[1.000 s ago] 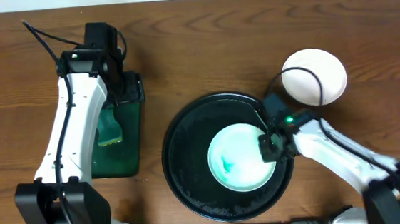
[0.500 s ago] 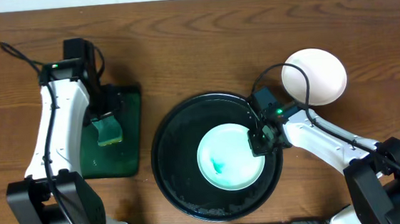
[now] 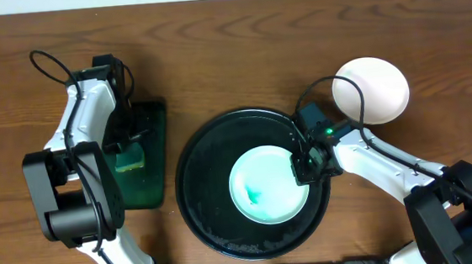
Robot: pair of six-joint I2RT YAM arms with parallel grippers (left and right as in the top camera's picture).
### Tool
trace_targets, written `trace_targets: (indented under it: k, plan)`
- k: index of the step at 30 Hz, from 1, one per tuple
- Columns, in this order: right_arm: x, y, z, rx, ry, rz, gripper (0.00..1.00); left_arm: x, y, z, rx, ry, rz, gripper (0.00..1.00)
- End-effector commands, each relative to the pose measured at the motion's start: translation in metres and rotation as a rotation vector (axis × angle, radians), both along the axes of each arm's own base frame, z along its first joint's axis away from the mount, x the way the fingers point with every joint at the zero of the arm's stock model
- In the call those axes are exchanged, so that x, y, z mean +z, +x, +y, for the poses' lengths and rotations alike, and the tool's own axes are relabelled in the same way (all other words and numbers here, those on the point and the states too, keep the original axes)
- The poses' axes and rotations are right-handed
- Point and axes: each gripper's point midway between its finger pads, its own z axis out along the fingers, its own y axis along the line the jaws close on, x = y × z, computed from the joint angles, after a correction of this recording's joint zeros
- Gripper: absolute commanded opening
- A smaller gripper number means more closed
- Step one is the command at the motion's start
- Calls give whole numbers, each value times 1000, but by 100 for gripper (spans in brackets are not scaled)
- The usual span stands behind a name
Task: Clean dirty plates on tray and stack at the side
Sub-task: 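Dip and rinse the sponge in the basin with the left gripper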
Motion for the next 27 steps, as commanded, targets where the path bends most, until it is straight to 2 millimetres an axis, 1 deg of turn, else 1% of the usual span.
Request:
trace_targets:
  k: [1, 8, 9, 11, 15, 16, 17, 18, 20, 23, 25, 27]
  plan:
    - [-29, -33, -8, 43, -44, 127, 1, -1, 1, 5, 29, 4, -8, 75]
    - [-29, -34, -8, 43, -45, 128, 1, -1, 7, 16, 58, 9, -38, 75]
    - [-29, -34, -8, 43, -45, 130, 1, -1, 8, 18, 63, 9, -41, 74]
    - [-29, -35, -9, 43, -47, 133, 1, -1, 7, 20, 70, 9, -42, 69]
    - [-29, -35, -9, 43, -48, 136, 1, -1, 7, 27, 80, 16, -43, 67]
    - [-29, -35, -9, 42, -49, 136, 1, -1, 6, 28, 79, 16, -43, 61]
    - [-29, -35, -9, 42, -49, 136, 1, -1, 6, 28, 81, 16, -43, 52]
    - [-29, -35, -9, 43, -48, 136, 1, -2, 6, 28, 81, 16, -42, 47]
    - [-29, -35, -9, 42, -48, 136, 1, -3, 6, 28, 80, 16, -42, 47]
    - [-29, -35, -9, 42, -48, 136, 1, -11, 3, 27, 71, 14, -36, 49]
    - [-29, -36, -9, 42, -50, 138, 1, -18, 0, 25, 72, 6, -31, 57]
    - [-29, -37, -10, 42, -52, 142, 1, -24, -3, 24, 72, 5, -23, 58]
